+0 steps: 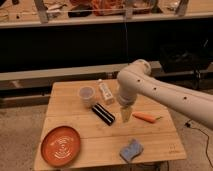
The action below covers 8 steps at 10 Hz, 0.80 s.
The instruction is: Move the arm in a circular motion
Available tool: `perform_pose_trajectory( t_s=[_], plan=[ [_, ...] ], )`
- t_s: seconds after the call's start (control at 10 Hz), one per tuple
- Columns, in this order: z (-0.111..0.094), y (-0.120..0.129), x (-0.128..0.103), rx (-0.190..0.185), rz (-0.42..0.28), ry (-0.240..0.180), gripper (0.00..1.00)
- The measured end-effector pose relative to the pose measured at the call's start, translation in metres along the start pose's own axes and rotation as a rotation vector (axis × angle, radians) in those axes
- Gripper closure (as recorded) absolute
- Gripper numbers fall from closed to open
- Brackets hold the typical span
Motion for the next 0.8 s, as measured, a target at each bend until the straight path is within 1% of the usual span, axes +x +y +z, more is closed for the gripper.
perform_pose_trajectory(
  t_s=[0.1,0.2,0.3,0.4,0.6,0.8],
  plan=[
    [0.001,-0.007,-0.009,0.002,-0.007,-0.002,0.20],
    [0.002,-0.012,-0.012,0.003,-0.007,-0.004,0.20],
    [0.002,-0.013,-0.007,0.004,0.002,0.003,0.20],
    [0.001,-0.012,0.000,0.003,0.003,0.001,0.20],
    [0.001,-0.017,0.018,0.006,0.009,0.006,0.20],
    [0.002,-0.025,0.024,0.007,0.017,0.003,0.20]
  ],
)
